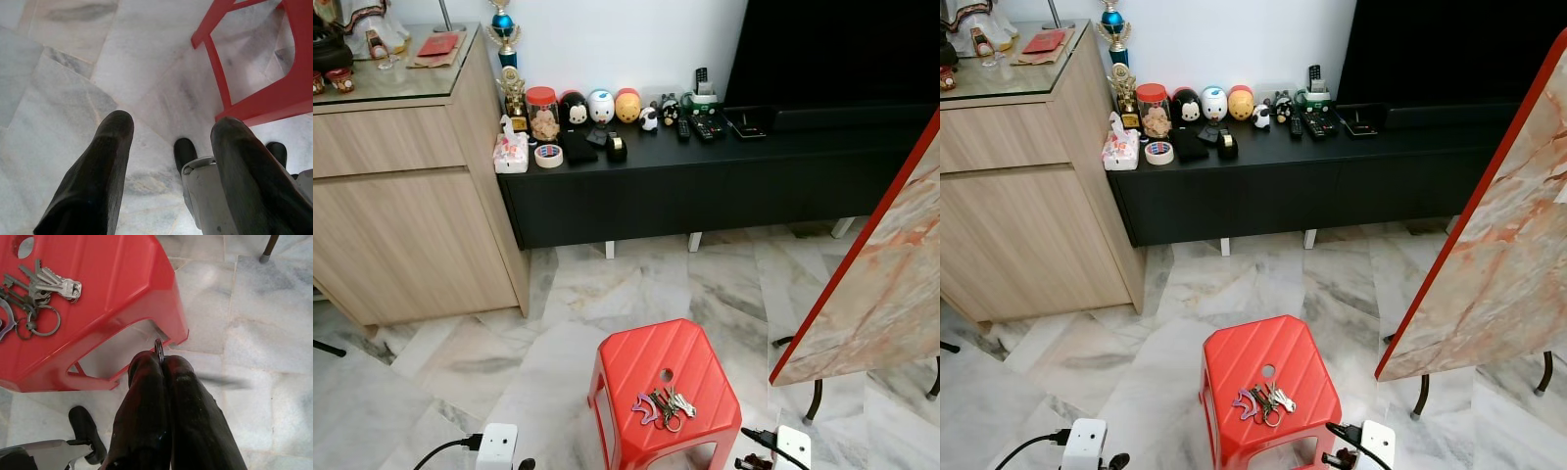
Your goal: Hang keys on a hook
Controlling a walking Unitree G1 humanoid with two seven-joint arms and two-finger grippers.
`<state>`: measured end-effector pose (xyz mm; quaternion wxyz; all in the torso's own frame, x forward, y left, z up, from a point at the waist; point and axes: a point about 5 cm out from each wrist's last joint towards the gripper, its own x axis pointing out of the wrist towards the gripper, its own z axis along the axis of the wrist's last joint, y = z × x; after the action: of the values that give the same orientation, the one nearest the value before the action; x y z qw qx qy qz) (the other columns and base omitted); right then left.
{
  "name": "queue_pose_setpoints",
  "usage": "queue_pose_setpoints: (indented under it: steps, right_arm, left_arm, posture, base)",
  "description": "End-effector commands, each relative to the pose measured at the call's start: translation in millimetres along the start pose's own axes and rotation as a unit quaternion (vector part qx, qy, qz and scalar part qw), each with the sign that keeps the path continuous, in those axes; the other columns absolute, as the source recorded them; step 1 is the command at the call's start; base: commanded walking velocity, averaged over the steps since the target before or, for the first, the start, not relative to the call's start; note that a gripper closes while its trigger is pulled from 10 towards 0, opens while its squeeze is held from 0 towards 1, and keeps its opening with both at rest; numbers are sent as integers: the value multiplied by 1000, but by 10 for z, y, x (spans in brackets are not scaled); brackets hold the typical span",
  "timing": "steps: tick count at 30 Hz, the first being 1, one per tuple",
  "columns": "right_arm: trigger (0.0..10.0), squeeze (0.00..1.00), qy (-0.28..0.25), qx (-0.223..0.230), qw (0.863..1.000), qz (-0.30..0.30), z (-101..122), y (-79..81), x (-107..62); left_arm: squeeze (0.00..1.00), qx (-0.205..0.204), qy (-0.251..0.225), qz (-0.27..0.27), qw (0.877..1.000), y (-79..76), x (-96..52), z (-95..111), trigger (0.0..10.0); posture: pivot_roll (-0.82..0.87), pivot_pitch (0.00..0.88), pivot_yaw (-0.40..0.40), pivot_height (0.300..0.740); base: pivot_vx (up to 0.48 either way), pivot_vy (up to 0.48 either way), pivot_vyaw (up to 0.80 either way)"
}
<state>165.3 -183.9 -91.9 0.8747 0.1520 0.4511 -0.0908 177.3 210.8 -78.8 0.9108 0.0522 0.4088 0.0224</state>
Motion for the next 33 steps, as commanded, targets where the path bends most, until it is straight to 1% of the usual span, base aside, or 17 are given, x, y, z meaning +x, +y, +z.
queue_pose_setpoints:
  steps: [1,14,26,33]
  right_arm:
    - [10000,0,-1,3,1000,-1,-2,-8,-2]
    - [10000,0,1,-1,1000,4,9,7,3]
    - [10000,0,3,-1,1000,7,-18,31,1]
    - [10000,0,4,2,1000,5,-28,14,-3]
  left_arm:
    - [0,6,13,-12,1000,-26,-13,-60,10000]
    - [0,11,15,-16,1000,-49,-12,-64,10000]
    - [0,14,21,-15,1000,-19,-17,-83,10000]
    - [0,15,23,-18,999,-46,-14,-83,10000]
  posture:
    - [-4,0,-64,740]
    - [-1,0,-66,740]
    - [-1,0,-62,740]
    - [-5,0,-62,740]
  base:
    - [0,-311,0]
    - [0,-322,0]
    - [0,-322,0]
    - [0,-322,0]
